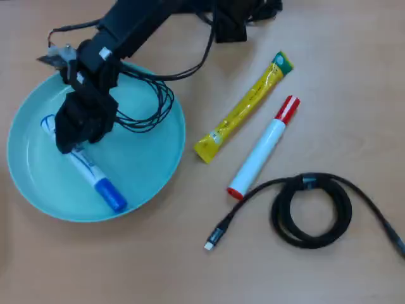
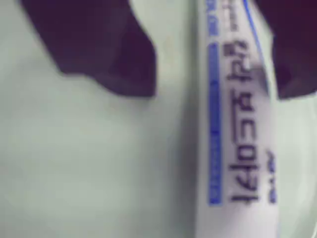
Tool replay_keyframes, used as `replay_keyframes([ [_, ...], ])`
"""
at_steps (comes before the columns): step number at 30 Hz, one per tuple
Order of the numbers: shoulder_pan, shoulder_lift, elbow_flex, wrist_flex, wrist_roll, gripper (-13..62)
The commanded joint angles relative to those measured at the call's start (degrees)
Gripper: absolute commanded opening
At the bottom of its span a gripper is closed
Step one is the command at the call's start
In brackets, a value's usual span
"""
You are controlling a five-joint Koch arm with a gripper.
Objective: Pick up the blue pen, then put it in the green bowl
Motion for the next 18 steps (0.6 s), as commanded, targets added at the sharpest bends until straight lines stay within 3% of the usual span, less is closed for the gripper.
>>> replay_keyframes([
  [1,0.0,1.1,-0.8,-0.5,0.6,28.4],
  [5,0.1,1.3,-0.2,-0.4,0.7,33.7],
  [10,-0.4,2.1,1.7,2.2,0.6,33.5],
  [18,-8.0,24.1,6.9,6.9,0.8,33.3],
])
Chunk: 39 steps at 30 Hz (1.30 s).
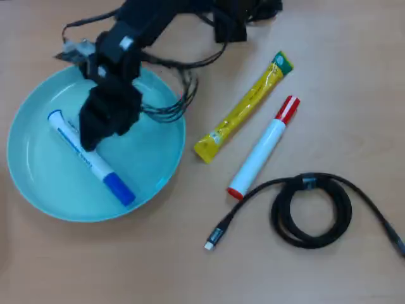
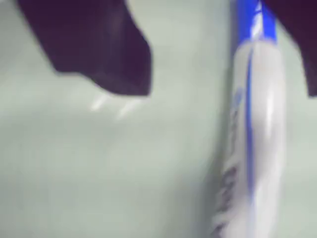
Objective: Pick up the blue pen, then put it in the green bowl
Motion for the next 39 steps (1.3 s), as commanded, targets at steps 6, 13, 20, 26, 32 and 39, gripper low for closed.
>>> replay_keyframes([
  [6,-8.4,25.1,4.8,-0.5,0.6,33.4],
  [13,-19.3,42.1,12.3,-0.6,0.2,33.2],
  [20,-21.5,61.3,30.8,1.5,0.0,30.4],
  [26,-35.8,61.5,41.7,1.1,0.1,30.1],
  [32,-37.8,61.5,52.9,0.9,0.5,24.3],
  [39,-38.8,61.5,64.1,-7.4,0.4,9.1],
])
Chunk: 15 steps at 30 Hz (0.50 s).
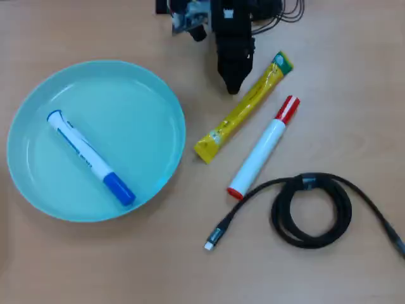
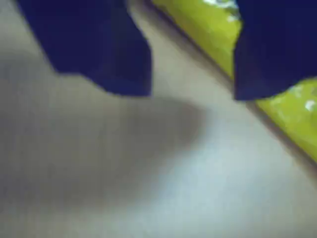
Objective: Pick up the blue pen, then put it in the green bowl
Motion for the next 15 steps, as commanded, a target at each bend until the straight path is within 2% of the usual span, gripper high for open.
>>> replay_keyframes([
  [1,-0.1,5.4,0.8,-7.8,0.5,6.2],
  [5,-0.2,5.4,7.7,-17.4,0.5,-8.2],
  [15,0.1,5.4,27.8,-39.7,0.3,-7.9],
])
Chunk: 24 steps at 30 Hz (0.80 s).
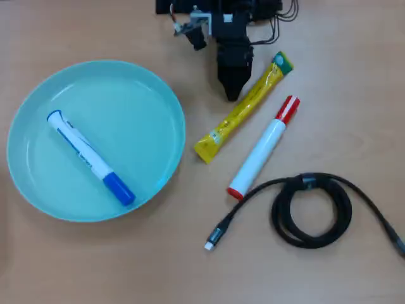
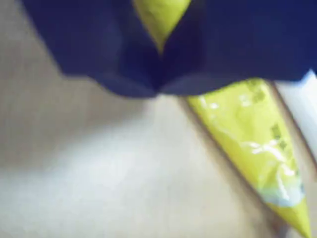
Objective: Pick up the blue pen, then put it in the green bowl
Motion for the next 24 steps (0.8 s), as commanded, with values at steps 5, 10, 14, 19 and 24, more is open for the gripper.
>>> replay_keyframes([
  [5,-0.1,5.4,7.4,-8.4,-0.2,-7.9],
  [10,-0.9,5.3,7.4,-8.3,-0.2,-7.8],
  [14,-2.7,5.3,7.3,-8.3,-0.3,-7.8],
  [19,-2.9,5.1,7.3,-8.0,0.2,-7.8],
  [24,-3.1,5.1,7.3,-7.7,0.4,-7.8],
])
